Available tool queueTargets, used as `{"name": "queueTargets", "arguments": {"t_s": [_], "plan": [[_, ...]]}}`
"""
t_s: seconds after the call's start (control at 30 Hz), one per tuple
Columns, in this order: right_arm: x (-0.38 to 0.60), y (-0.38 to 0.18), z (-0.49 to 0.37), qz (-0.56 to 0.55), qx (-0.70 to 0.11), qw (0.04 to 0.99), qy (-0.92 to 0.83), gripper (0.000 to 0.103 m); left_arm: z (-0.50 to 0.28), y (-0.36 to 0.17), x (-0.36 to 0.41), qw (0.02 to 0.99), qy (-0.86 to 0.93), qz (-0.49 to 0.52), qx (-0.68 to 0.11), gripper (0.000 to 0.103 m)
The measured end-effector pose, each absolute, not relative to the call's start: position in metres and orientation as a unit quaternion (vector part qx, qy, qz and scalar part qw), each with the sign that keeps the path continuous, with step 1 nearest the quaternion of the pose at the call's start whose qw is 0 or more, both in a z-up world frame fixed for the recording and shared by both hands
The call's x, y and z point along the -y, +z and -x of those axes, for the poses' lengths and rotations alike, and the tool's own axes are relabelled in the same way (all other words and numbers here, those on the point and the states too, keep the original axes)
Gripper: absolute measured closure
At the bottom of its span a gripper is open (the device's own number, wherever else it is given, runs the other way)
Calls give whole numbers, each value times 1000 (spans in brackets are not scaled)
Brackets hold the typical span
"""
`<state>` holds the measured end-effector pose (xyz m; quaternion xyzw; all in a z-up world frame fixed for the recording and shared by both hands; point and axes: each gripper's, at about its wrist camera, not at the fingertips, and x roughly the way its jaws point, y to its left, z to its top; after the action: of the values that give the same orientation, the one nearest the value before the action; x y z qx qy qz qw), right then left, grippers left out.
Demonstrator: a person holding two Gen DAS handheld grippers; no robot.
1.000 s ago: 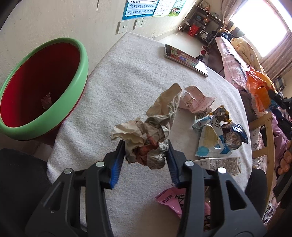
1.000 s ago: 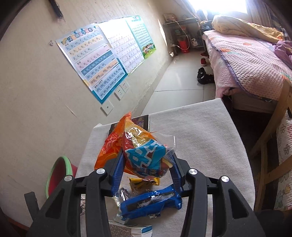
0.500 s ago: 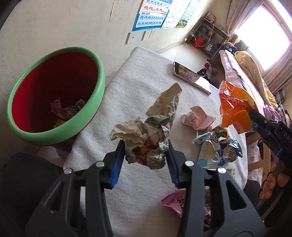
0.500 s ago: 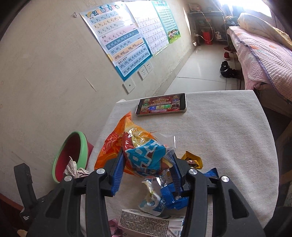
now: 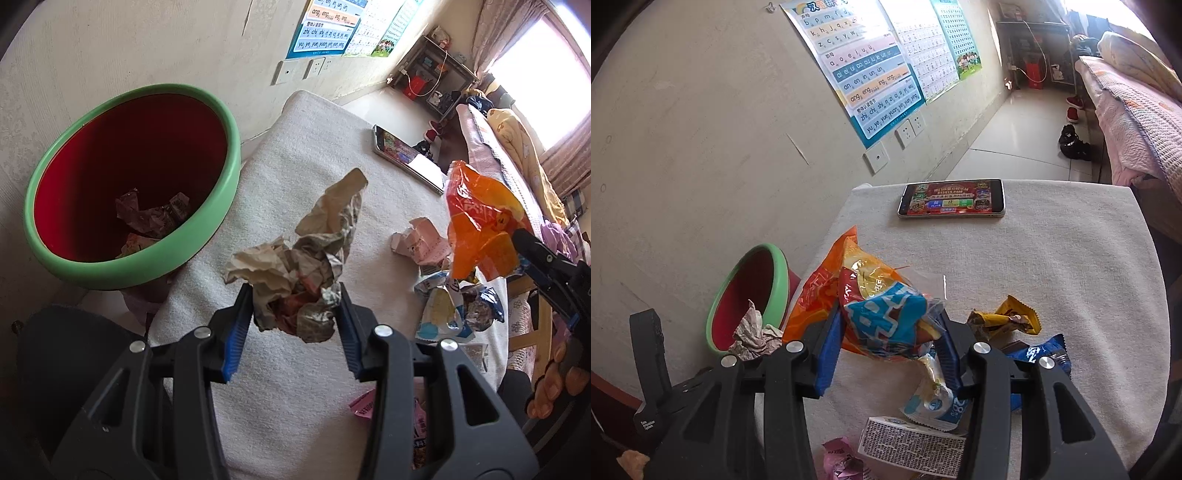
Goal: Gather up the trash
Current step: 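Carry the crumpled paper over the red bucket with the left tool while the right tool carries the orange bag, then open the left tool over the bucket while the right tool releases the orange bag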
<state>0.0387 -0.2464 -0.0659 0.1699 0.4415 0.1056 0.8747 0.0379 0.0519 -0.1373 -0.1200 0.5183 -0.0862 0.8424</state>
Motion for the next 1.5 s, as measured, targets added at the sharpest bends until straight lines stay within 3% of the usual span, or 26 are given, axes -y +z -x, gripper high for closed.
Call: {"name": "queueTargets", "arguments": {"t_s": [0.83,1.27,1.37,1.43,1.5], "plan": [[112,-63,-102,-102,-461,854,220,57,-61,-113,-172,856,39,160,-490,61],[43,-81,-124,-20,-476,846,239,57,-73,-118,-192,850,67,172,-493,61],[38,-80,-124,-22,-472,846,247,56,-73,-118,-196,851,76,178,-488,54],[39,-77,-125,-31,-466,846,256,50,-72,-117,-200,853,84,182,-482,40],[40,-74,-124,-36,-460,849,259,43,-72,-116,-199,855,88,185,-477,39]]}}
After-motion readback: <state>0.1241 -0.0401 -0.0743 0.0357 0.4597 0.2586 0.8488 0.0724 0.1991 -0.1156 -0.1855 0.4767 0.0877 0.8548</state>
